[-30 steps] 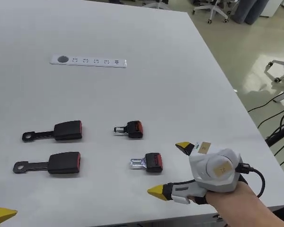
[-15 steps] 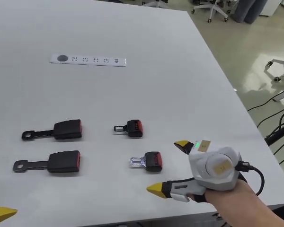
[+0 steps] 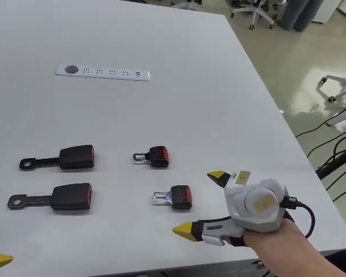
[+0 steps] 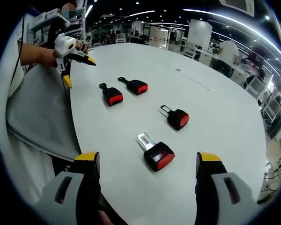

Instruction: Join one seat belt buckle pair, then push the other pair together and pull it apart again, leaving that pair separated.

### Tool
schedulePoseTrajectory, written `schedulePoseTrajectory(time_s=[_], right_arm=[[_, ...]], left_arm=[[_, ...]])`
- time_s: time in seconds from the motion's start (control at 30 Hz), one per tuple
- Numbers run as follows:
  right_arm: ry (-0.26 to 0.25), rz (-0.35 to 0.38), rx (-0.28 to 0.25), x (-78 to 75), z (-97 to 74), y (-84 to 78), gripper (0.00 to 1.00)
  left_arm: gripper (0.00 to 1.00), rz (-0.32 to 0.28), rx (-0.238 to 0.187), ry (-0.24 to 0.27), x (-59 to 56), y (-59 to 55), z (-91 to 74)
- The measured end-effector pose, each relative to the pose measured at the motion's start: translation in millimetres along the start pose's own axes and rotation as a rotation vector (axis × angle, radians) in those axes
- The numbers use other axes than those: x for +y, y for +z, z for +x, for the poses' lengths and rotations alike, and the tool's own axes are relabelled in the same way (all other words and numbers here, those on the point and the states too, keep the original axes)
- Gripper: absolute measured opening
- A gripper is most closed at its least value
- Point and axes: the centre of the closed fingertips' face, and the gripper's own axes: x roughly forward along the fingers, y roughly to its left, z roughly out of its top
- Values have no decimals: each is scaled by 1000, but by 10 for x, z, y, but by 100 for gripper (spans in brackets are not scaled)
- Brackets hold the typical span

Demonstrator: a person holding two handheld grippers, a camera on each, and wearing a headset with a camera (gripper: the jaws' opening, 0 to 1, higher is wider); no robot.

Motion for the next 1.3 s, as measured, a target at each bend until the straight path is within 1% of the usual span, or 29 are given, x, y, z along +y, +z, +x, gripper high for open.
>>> schedulePoseTrajectory(time_s=[0.3, 0.47, 0.53, 0.7, 0.87, 1.0, 1.13, 1.23, 1.3], right_arm=[[0, 3, 2, 1, -4, -8, 83], [10, -3, 7, 24, 3, -33, 82], [12, -3, 7, 29, 7, -37, 82], [15, -9, 7, 27, 7, -29, 81], [15, -16, 7, 3, 14, -20, 80], [18, -22, 7, 1, 19, -15, 79], [23, -26, 10, 5, 33, -24, 77], [29, -31, 8, 12, 38, -22, 74], [31, -35, -5, 11, 32, 12, 68]], left_arm=[[98, 0, 7, -1, 9, -8, 11], [98, 0, 10, -3, 11, -14, 11], [98, 8, 4, -6, 6, -10, 10], [98, 2, 11, -6, 0, -20, 7], [97, 5, 10, -3, 5, 6, -5], [97, 5, 8, 1, 25, 3, -3], [96, 7, 13, -4, 3, 11, 5], [94, 6, 13, -13, -4, 7, 15], [92, 7, 17, -25, -8, 5, 37]])
